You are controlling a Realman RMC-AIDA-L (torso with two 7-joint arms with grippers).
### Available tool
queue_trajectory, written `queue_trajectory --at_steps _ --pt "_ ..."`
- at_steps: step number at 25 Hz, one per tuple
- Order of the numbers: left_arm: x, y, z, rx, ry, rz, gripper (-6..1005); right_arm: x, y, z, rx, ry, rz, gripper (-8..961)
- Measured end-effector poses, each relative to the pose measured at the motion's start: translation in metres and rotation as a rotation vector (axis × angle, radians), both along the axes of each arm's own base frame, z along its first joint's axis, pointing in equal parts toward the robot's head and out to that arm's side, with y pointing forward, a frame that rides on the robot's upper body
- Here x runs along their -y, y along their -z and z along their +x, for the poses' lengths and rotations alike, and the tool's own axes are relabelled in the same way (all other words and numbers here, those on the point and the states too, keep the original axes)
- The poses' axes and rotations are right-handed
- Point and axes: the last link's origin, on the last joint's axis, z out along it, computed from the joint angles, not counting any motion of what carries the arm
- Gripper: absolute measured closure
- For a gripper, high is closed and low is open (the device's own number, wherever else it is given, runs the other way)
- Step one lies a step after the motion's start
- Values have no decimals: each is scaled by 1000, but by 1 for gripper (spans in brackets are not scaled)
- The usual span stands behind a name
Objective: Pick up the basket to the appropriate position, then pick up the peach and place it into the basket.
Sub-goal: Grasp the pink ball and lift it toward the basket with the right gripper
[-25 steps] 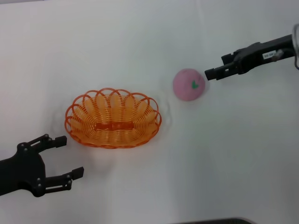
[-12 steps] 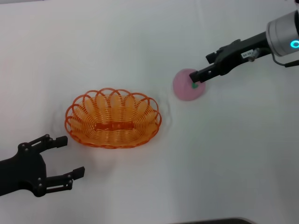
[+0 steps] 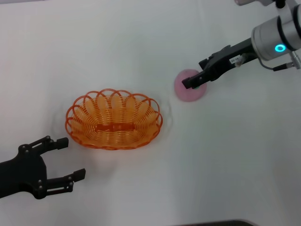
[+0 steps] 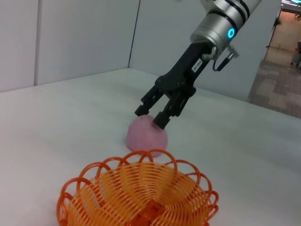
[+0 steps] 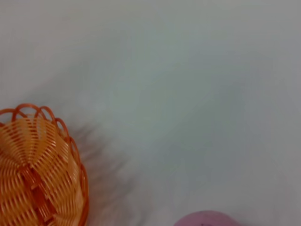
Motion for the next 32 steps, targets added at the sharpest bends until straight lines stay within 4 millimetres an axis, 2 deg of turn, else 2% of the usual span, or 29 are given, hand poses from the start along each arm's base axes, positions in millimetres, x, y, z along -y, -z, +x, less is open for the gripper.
queue_trajectory --at_steps 11,23,25,31,32 --pt "0 0 0 0 2 -3 95 -4 20 -1 46 -13 -16 53" --pt "0 0 0 -1 0 0 94 -1 19 -1 37 -6 -37 92" --pt "0 0 0 0 0 0 94 0 19 -1 34 -5 -41 314" --pt "0 0 0 0 -1 0 94 -1 13 -4 14 -3 -33 523" --pt "0 0 0 0 -1 0 94 -1 10 -5 4 0 -30 533"
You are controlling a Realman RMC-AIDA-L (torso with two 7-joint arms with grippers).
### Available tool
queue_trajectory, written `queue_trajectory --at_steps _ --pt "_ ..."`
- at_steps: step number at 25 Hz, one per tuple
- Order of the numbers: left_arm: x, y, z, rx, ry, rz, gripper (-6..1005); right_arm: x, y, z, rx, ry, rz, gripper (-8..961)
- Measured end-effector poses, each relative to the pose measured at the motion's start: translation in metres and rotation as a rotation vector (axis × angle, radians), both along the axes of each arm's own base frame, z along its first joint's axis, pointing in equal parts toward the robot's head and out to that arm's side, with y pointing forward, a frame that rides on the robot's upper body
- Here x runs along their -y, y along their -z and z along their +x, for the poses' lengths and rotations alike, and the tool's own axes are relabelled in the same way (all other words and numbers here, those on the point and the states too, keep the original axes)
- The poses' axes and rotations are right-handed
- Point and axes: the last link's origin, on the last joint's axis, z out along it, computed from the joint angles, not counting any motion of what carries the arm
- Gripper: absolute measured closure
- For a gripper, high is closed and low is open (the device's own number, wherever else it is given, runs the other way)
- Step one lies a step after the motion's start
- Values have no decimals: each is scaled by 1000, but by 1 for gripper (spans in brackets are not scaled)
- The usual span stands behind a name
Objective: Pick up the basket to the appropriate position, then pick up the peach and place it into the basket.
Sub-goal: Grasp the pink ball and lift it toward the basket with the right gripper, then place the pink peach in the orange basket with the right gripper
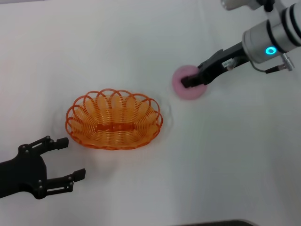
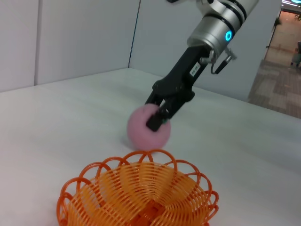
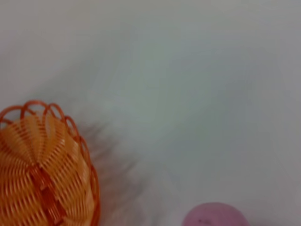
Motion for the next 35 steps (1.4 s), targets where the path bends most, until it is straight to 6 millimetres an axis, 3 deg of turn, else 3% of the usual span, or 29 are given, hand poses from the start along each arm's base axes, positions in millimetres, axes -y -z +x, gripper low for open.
queue_trajectory --at_steps 8,14,26,35 --pt "0 0 0 1 -2 -1 95 5 -34 -10 -169 -5 22 614" --pt "0 0 0 1 -5 -1 96 20 -40 -30 -338 -88 -54 632" --pt "0 -1 0 -2 -5 -4 95 35 10 -44 -453 -288 -144 626" --pt "0 -1 2 7 0 -13 96 34 48 -43 -357 -299 -173 594"
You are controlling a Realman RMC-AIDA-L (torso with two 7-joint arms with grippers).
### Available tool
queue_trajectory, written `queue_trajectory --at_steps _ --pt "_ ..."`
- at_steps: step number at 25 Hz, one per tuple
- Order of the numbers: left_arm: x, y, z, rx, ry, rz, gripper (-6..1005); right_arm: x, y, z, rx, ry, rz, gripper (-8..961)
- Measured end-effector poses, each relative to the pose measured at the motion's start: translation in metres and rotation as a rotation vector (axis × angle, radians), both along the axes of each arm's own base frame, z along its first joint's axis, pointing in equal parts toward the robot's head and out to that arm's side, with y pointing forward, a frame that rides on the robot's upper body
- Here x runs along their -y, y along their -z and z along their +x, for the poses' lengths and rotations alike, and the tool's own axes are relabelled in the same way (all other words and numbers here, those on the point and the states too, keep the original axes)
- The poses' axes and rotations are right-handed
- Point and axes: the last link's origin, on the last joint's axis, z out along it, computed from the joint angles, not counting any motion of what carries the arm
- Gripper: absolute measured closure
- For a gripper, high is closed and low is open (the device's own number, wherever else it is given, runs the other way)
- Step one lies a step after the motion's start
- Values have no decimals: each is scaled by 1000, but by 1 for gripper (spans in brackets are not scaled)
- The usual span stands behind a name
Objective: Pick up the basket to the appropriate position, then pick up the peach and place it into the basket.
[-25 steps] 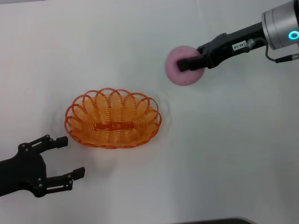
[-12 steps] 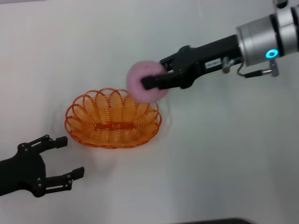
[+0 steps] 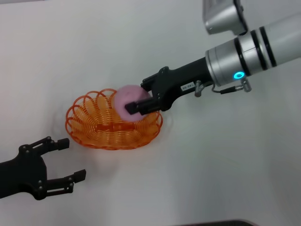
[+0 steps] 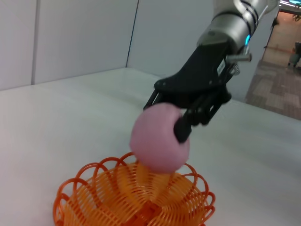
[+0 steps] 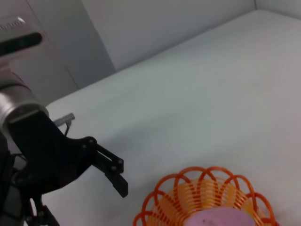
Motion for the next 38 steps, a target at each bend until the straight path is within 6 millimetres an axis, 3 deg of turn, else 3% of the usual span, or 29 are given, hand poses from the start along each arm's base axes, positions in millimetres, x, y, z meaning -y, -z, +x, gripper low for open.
queue_trajectory --at_steps 4,15,18,26,34,38 --pt "0 0 0 5 -1 -3 96 -1 3 0 1 5 4 484" --pt "1 -1 1 11 -6 -5 95 4 -3 4 -72 -12 30 62" --pt "1 -1 1 12 -7 -6 95 13 -14 12 -155 -46 70 45" --pt "1 0 1 14 -10 -9 95 51 -48 65 -223 -47 197 30" --pt "2 3 1 23 -13 -18 95 95 -55 108 -205 -68 252 31" --pt "2 5 2 24 -10 -27 95 106 -58 121 -191 -74 301 31"
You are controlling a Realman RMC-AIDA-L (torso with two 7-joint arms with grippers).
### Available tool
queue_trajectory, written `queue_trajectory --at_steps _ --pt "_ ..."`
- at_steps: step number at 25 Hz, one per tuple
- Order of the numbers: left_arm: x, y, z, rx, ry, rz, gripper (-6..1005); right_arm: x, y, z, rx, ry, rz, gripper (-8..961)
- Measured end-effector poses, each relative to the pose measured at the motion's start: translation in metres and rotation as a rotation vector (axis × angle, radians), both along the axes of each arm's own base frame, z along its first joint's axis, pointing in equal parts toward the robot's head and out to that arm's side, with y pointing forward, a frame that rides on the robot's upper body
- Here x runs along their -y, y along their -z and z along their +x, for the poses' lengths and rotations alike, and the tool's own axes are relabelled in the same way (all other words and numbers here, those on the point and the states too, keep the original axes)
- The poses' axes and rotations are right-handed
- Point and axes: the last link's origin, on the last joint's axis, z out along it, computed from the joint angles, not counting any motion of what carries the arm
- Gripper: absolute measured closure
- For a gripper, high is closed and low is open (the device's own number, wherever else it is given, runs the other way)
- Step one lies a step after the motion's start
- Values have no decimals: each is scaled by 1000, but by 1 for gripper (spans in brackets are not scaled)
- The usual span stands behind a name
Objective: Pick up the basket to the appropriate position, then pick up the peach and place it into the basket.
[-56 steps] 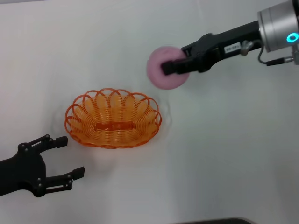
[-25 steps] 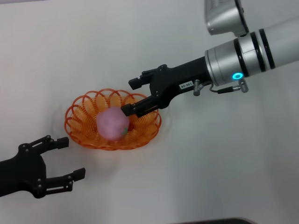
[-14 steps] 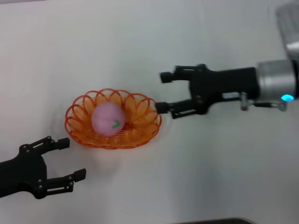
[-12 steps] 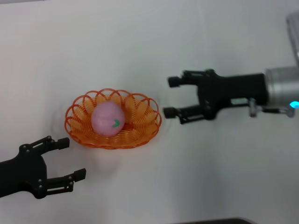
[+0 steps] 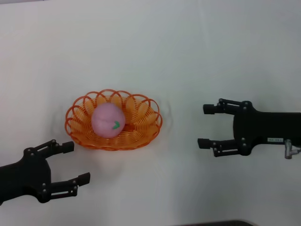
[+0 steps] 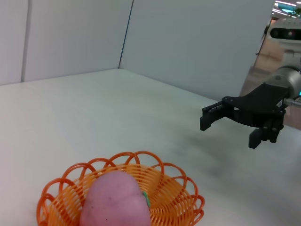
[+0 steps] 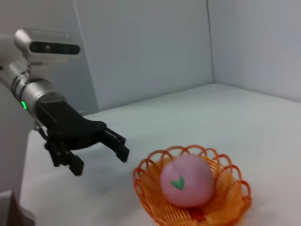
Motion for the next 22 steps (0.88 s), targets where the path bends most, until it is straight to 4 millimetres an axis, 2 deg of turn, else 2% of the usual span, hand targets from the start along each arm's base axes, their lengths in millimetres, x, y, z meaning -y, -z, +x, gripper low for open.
queue_trajectory --at_steps 7,22 --pt "-1 3 0 8 -5 -5 95 8 0 12 19 24 4 32" --pt "-2 3 0 12 -8 2 95 9 2 14 32 24 -2 35"
